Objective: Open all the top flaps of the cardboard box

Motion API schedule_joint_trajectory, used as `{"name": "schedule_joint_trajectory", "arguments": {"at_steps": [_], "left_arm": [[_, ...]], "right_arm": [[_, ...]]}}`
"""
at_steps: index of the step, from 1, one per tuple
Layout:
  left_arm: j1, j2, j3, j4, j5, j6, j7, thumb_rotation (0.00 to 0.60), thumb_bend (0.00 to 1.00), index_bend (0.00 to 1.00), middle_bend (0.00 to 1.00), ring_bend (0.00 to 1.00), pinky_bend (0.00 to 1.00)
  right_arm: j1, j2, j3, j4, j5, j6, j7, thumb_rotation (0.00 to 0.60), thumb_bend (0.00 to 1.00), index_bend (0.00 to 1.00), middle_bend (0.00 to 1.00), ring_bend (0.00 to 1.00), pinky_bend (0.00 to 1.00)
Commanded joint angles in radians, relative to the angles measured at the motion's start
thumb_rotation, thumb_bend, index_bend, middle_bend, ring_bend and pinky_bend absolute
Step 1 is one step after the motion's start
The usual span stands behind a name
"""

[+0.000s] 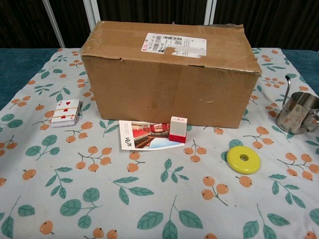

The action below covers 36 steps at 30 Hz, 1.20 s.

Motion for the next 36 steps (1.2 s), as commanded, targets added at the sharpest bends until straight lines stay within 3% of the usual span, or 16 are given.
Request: {"name": "schedule_joint_trajectory", "arguments": {"at_steps": [1, 32, 34, 36], "left_arm": [[0.000, 0.000, 0.000, -0.002, -0.003, -0.003, 0.000, 0.600, 0.06, 0.00, 0.00, 0.00, 0.00], [-0.005, -0.008, -0.010, -0.014, -0.043, -0.022, 0.025, 0.600, 0.07, 0.00, 0.00, 0.00, 0.00], [-0.006, -0.011, -0.014, -0.012, -0.043, -0.018, 0.031, 0.600, 0.09, 0.00, 0.00, 0.00, 0.00], [-0.007, -0.012, -0.015, -0.014, -0.045, -0.019, 0.032, 0.600, 0.17, 0.00, 0.00, 0.00, 0.00]], "right_arm": [[0.001, -0.001, 0.001, -0.001, 0.005, -0.004, 0.002, 0.600, 0.22, 0.00, 0.00, 0.00, 0.25], [0.000, -0.012, -0.001, -0.027, 0.045, -0.033, -0.026, 0.600, 0.22, 0.00, 0.00, 0.00, 0.25], [0.001, -0.013, -0.001, -0.027, 0.050, -0.037, -0.028, 0.600, 0.22, 0.00, 0.00, 0.00, 0.25], [0.002, -0.015, 0.001, -0.027, 0.056, -0.041, -0.028, 0.600, 0.22, 0.00, 0.00, 0.00, 0.25]]}}
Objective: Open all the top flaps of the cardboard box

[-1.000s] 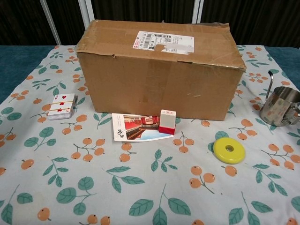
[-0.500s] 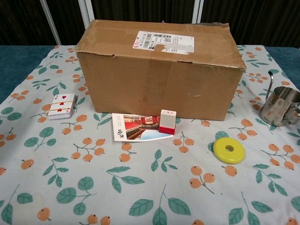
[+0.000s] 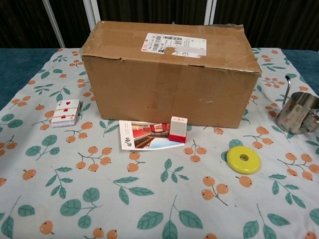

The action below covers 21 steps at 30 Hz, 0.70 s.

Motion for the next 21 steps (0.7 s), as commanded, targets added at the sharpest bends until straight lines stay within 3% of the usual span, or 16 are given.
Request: {"name": "schedule_joint_trajectory", "arguments": {"at_steps": [1, 3, 6, 13, 21], "left_arm": [[-0.004, 0.002, -0.004, -0.006, -0.004, -0.004, 0.001, 0.600, 0.22, 0.00, 0.00, 0.00, 0.00], [-0.010, 0.011, -0.012, -0.021, -0.010, -0.008, 0.000, 0.600, 0.36, 0.00, 0.00, 0.00, 0.00], [-0.037, 0.034, -0.047, -0.081, -0.041, -0.030, 0.010, 0.600, 0.50, 0.00, 0.00, 0.00, 0.01], [-0.199, 0.083, -0.176, -0.235, -0.156, -0.192, 0.107, 0.600, 0.67, 0.00, 0.06, 0.03, 0.13], [-0.459, 0.033, -0.303, -0.220, -0.365, -0.435, 0.285, 0.600, 0.84, 0.10, 0.18, 0.14, 0.25]], "right_arm": [[0.001, -0.003, 0.003, 0.001, 0.009, -0.006, 0.004, 0.600, 0.22, 0.00, 0.00, 0.00, 0.25], [0.002, -0.004, 0.004, 0.002, 0.016, -0.011, 0.009, 0.600, 0.23, 0.00, 0.00, 0.00, 0.25], [0.005, -0.006, 0.006, 0.005, 0.029, -0.025, 0.021, 0.600, 0.24, 0.00, 0.00, 0.00, 0.25], [0.013, -0.006, 0.014, 0.006, 0.051, -0.048, 0.047, 0.600, 0.24, 0.00, 0.00, 0.00, 0.25], [0.012, 0.002, 0.021, -0.002, 0.075, -0.062, 0.083, 0.600, 0.25, 0.00, 0.00, 0.00, 0.25]]}}
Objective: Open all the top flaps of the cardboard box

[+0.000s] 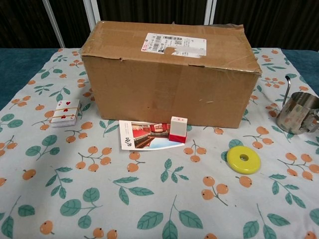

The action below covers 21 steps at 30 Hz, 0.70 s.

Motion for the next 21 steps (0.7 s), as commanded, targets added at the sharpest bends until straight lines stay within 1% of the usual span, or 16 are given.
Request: {"name": "schedule_joint_trajectory", "arguments": {"at_steps": [1, 3, 4, 7, 12, 14, 16, 19, 21], "left_arm": [[-0.160, -0.049, -0.084, 0.028, -0.149, -0.142, 0.100, 0.600, 0.85, 0.11, 0.19, 0.15, 0.26], [-0.212, -0.072, -0.103, 0.051, -0.207, -0.177, 0.126, 0.600, 0.87, 0.13, 0.22, 0.17, 0.28], [-0.255, -0.091, -0.117, 0.072, -0.248, -0.204, 0.144, 0.600, 0.87, 0.14, 0.22, 0.17, 0.29], [-0.343, -0.128, -0.136, 0.111, -0.333, -0.253, 0.187, 0.600, 0.88, 0.14, 0.24, 0.19, 0.30], [-0.470, -0.176, -0.149, 0.180, -0.439, -0.311, 0.247, 0.600, 0.89, 0.15, 0.26, 0.21, 0.30], [-0.504, -0.189, -0.152, 0.201, -0.470, -0.326, 0.260, 0.600, 0.89, 0.15, 0.26, 0.21, 0.30], [-0.558, -0.208, -0.153, 0.240, -0.520, -0.355, 0.282, 0.600, 0.90, 0.15, 0.25, 0.21, 0.30], [-0.637, -0.230, -0.137, 0.294, -0.622, -0.396, 0.322, 0.600, 0.93, 0.15, 0.25, 0.20, 0.30], [-0.674, -0.240, -0.124, 0.315, -0.670, -0.408, 0.343, 0.600, 0.93, 0.14, 0.25, 0.20, 0.30]], "right_arm": [[0.001, 0.003, 0.002, -0.003, 0.008, -0.008, 0.013, 0.600, 0.25, 0.00, 0.00, 0.00, 0.25], [0.002, 0.005, 0.003, -0.004, 0.010, -0.011, 0.020, 0.600, 0.25, 0.00, 0.00, 0.00, 0.25], [0.002, 0.006, 0.003, -0.005, 0.012, -0.014, 0.024, 0.600, 0.25, 0.00, 0.00, 0.00, 0.25], [0.003, 0.009, 0.002, -0.008, 0.014, -0.019, 0.032, 0.600, 0.25, 0.00, 0.00, 0.00, 0.25], [0.004, 0.010, 0.005, -0.009, 0.023, -0.026, 0.044, 0.600, 0.25, 0.00, 0.00, 0.00, 0.25], [0.004, 0.011, 0.007, -0.010, 0.028, -0.028, 0.049, 0.600, 0.25, 0.00, 0.00, 0.00, 0.25], [0.004, 0.013, 0.010, -0.013, 0.035, -0.030, 0.057, 0.600, 0.25, 0.00, 0.00, 0.00, 0.25], [0.004, 0.016, 0.013, -0.018, 0.045, -0.036, 0.067, 0.600, 0.25, 0.00, 0.00, 0.00, 0.25], [0.005, 0.018, 0.014, -0.019, 0.045, -0.037, 0.070, 0.600, 0.25, 0.00, 0.00, 0.00, 0.25]]}}
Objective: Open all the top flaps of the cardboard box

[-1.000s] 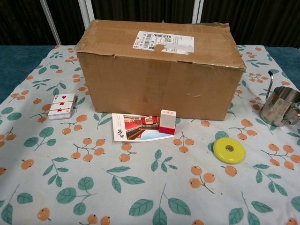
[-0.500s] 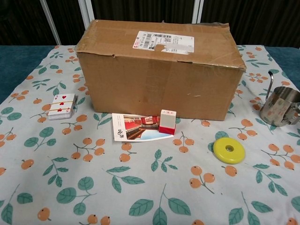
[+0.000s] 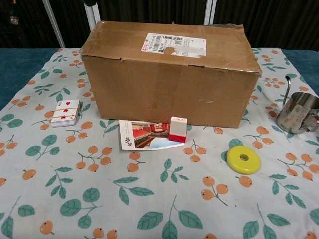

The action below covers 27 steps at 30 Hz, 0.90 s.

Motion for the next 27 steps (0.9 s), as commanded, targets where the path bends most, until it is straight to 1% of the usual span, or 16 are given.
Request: {"name": "schedule_joint_trajectory", "arguments": {"at_steps": [1, 5, 11, 19, 23, 27], "left_arm": [[-0.111, -0.039, 0.030, 0.075, -0.130, -0.051, 0.066, 0.600, 0.93, 0.14, 0.25, 0.20, 0.30], [-0.170, -0.058, 0.056, 0.102, -0.205, -0.065, 0.088, 0.600, 0.93, 0.14, 0.25, 0.20, 0.30], [-0.247, -0.092, 0.110, 0.142, -0.306, -0.058, 0.122, 0.600, 0.94, 0.15, 0.26, 0.20, 0.30], [-0.298, -0.116, 0.159, 0.158, -0.372, -0.039, 0.131, 0.600, 0.95, 0.18, 0.31, 0.24, 0.31], [-0.312, -0.113, 0.174, 0.156, -0.391, -0.032, 0.126, 0.600, 0.95, 0.21, 0.37, 0.28, 0.35], [-0.317, -0.105, 0.172, 0.151, -0.390, -0.020, 0.104, 0.600, 0.96, 0.23, 0.45, 0.34, 0.41]], "right_arm": [[0.001, 0.002, 0.002, -0.003, 0.000, 0.001, 0.004, 0.600, 0.25, 0.00, 0.00, 0.00, 0.25], [-0.001, 0.005, 0.003, -0.007, -0.001, 0.004, 0.008, 0.600, 0.25, 0.00, 0.00, 0.00, 0.24], [0.000, 0.006, 0.004, -0.012, 0.006, -0.002, 0.016, 0.600, 0.25, 0.00, 0.00, 0.00, 0.24], [0.000, 0.007, 0.007, -0.015, 0.012, -0.003, 0.019, 0.600, 0.25, 0.00, 0.00, 0.00, 0.25], [0.001, 0.008, 0.008, -0.016, 0.015, -0.006, 0.021, 0.600, 0.25, 0.00, 0.00, 0.00, 0.25], [0.002, 0.008, 0.008, -0.016, 0.016, -0.007, 0.020, 0.600, 0.25, 0.00, 0.00, 0.00, 0.24]]}}
